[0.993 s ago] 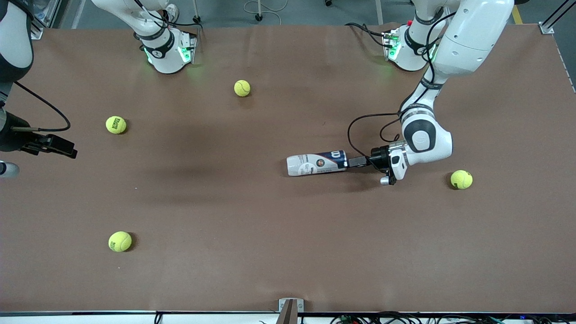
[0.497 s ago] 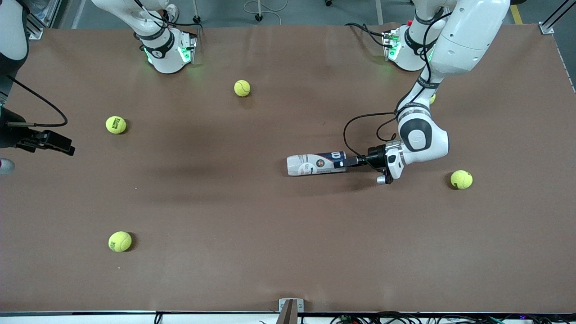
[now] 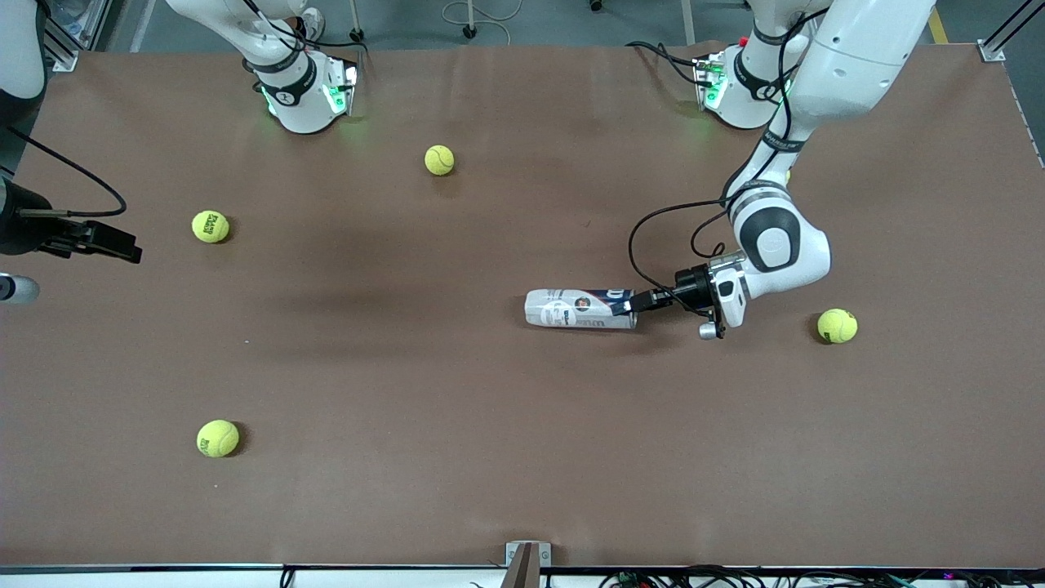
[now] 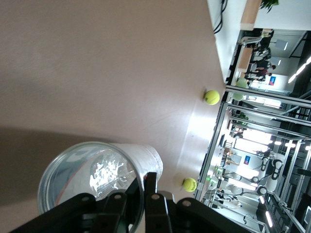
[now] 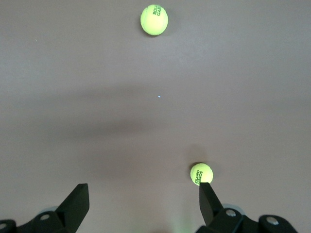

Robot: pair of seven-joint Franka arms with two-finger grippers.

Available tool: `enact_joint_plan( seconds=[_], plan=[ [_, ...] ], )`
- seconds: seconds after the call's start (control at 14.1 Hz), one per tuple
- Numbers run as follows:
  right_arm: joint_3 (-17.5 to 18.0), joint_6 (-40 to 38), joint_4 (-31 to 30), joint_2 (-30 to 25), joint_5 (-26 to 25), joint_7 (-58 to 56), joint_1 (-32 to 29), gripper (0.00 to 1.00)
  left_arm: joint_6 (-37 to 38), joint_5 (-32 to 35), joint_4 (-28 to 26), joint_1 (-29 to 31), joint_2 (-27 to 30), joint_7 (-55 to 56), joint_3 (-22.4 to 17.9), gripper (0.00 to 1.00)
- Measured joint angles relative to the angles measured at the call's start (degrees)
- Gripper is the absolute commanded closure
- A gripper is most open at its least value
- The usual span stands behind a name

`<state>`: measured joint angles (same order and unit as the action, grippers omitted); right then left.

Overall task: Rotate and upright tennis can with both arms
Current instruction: 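Lift and rotate the can upright with the left gripper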

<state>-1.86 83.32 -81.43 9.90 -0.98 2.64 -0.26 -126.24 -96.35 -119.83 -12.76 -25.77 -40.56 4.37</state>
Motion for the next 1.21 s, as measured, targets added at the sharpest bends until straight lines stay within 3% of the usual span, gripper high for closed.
enact_joint_plan(
  seconds=[0.21, 0.64, 1.21],
  plan=[
    [0.0, -0.1, 0.0, 0.0, 0.0, 0.0, -0.1, 0.0, -0.1, 2.7, 1.7, 0.2, 4.0, 4.0, -0.4, 1.0],
    [-0.2, -0.6, 0.2, -0.2, 0.0, 0.0, -0.1, 0.0, -0.1, 28.6, 7.9, 2.2, 8.3, 25.9, 0.0, 1.0],
    [-0.3, -3.0, -3.0, -6.5, 0.1, 0.0, -0.3, 0.0, -0.2, 64.0, 13.3, -4.3, 12.0, 58.7, 1.2, 1.0]
  ],
)
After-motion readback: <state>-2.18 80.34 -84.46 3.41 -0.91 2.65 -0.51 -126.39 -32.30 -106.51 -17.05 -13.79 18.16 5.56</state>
